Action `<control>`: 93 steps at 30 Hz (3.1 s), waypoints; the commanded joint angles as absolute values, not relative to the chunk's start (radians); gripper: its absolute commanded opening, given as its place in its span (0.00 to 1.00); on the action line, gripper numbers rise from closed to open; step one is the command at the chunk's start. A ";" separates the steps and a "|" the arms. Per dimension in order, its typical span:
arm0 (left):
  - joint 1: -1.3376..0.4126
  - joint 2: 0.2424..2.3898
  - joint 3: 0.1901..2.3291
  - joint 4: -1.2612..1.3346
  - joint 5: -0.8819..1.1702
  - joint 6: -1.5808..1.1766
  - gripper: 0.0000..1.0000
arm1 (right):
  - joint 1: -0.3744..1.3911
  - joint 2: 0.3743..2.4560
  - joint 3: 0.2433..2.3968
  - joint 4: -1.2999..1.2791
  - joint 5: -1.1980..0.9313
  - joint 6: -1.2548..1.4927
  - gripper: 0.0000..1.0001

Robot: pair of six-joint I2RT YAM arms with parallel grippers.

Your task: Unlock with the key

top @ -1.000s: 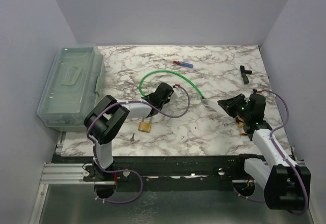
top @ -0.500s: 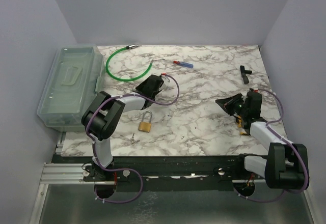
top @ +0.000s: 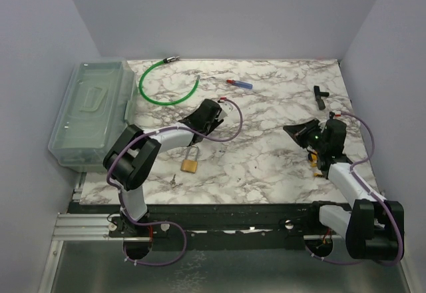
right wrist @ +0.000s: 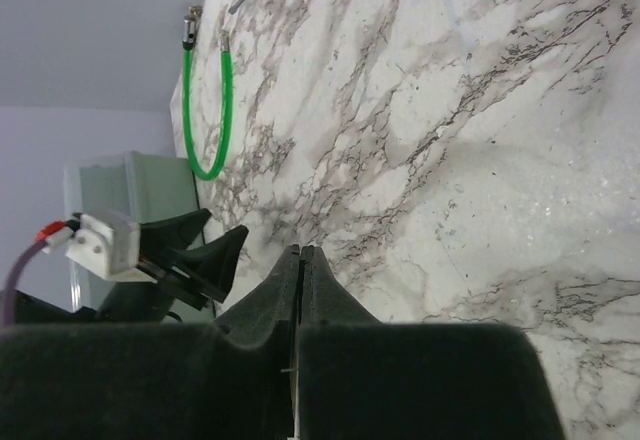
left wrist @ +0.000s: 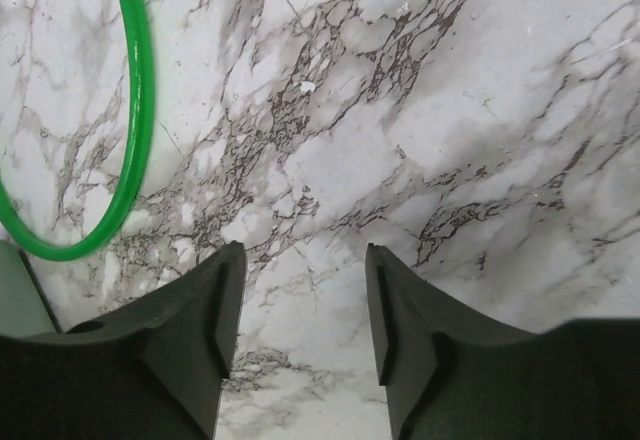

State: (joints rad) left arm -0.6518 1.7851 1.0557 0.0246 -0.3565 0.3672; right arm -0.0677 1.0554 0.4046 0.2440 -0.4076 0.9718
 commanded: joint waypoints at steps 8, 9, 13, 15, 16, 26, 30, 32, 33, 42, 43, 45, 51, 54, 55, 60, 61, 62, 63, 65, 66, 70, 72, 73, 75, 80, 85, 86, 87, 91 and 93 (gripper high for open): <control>-0.554 1.714 1.216 -0.114 -0.388 0.027 0.76 | -0.070 0.884 0.486 -0.049 -0.408 0.824 0.32; -0.554 1.714 1.227 -0.132 -0.380 0.018 0.76 | -0.070 0.873 0.493 -0.076 -0.414 0.822 0.48; -0.554 1.692 1.244 -0.178 -0.359 -0.008 0.76 | -0.059 0.846 0.544 -0.200 -0.417 0.807 0.89; -0.554 1.670 1.240 -0.184 -0.370 -0.033 0.77 | -0.044 0.849 0.576 -0.261 -0.409 0.801 0.99; -0.554 1.661 1.241 -0.187 -0.380 -0.042 0.77 | -0.032 0.856 0.591 -0.287 -0.401 0.805 1.00; -0.552 1.564 1.215 -0.186 -0.486 -0.038 0.84 | 0.305 1.009 0.747 -0.437 -0.144 0.871 1.00; -0.543 1.519 1.207 -0.175 -0.524 -0.025 0.93 | 0.374 1.059 0.821 -0.512 -0.071 0.861 1.00; -0.535 1.486 1.189 -0.159 -0.508 -0.028 0.97 | 0.405 1.053 0.829 -0.532 -0.033 0.866 1.00; -0.531 1.475 1.178 -0.146 -0.510 -0.023 0.99 | 0.410 1.049 0.836 -0.552 -0.029 0.879 1.00; -0.418 1.454 1.189 -0.147 -0.467 -0.067 0.99 | 0.511 1.117 0.874 -0.542 0.070 0.962 1.00; -0.414 1.454 1.185 -0.145 -0.470 -0.059 0.99 | 0.527 1.157 0.905 -0.562 0.087 0.971 1.00; -0.404 1.459 1.185 -0.145 -0.470 -0.052 0.99 | 0.574 1.226 0.953 -0.571 0.105 0.991 1.00; -0.333 1.473 1.206 -0.176 -0.459 -0.111 0.95 | 0.803 1.459 1.077 -0.546 0.184 1.072 1.00; -0.325 1.464 1.206 -0.175 -0.459 -0.125 0.93 | 0.885 1.578 1.147 -0.544 0.189 1.095 1.00; -0.324 1.463 1.206 -0.176 -0.459 -0.126 0.93 | 0.906 1.613 1.170 -0.539 0.185 1.098 1.00; -0.324 1.443 1.204 -0.175 -0.501 -0.132 0.92 | 1.001 1.798 1.340 -0.605 0.224 1.129 1.00; -0.324 1.435 1.203 -0.175 -0.506 -0.133 0.92 | 1.011 1.837 1.384 -0.627 0.229 1.133 1.00; -0.324 1.428 1.201 -0.175 -0.510 -0.135 0.92 | 1.019 1.875 1.425 -0.648 0.228 1.133 1.00; -0.324 1.423 1.201 -0.174 -0.517 -0.139 0.92 | 1.024 1.912 1.481 -0.668 0.229 1.132 1.00; -0.324 1.415 1.198 -0.172 -0.526 -0.141 0.91 | 1.035 1.979 1.551 -0.701 0.235 1.124 0.99; -0.325 1.412 1.196 -0.169 -0.527 -0.142 0.91 | 1.040 2.009 1.581 -0.718 0.236 1.121 0.99; -0.324 1.416 1.195 -0.166 -0.529 -0.140 0.90 | 1.059 2.100 1.669 -0.740 0.228 1.110 0.99; -0.325 1.417 1.195 -0.166 -0.528 -0.139 0.90 | 1.066 2.144 1.711 -0.769 0.225 1.111 0.99; -0.324 1.418 1.195 -0.166 -0.526 -0.139 0.90 | 1.072 2.163 1.732 -0.788 0.233 1.115 0.99; -0.324 1.415 1.197 -0.167 -0.518 -0.140 0.90 | 1.079 2.198 1.764 -0.818 0.252 1.117 0.98; -0.324 1.399 1.195 -0.166 -0.508 -0.141 0.89 | 1.081 2.272 1.797 -0.829 0.240 1.087 0.87; -0.324 1.405 1.195 -0.166 -0.500 -0.140 0.88 | 1.080 2.302 1.808 -0.851 0.257 1.050 0.69; -0.324 1.405 1.195 -0.166 -0.499 -0.139 0.88 | 1.081 2.308 1.815 -0.855 0.260 1.027 0.65; -0.324 1.403 1.195 -0.166 -0.497 -0.139 0.87 | 1.080 2.316 1.827 -0.868 0.266 1.011 0.60; -0.325 1.404 1.194 -0.166 -0.490 -0.139 0.85 | 1.080 2.334 1.859 -0.905 0.280 0.964 0.41; -0.324 1.409 1.193 -0.166 -0.483 -0.138 0.84 | 1.081 2.317 1.842 -0.899 0.303 0.943 0.34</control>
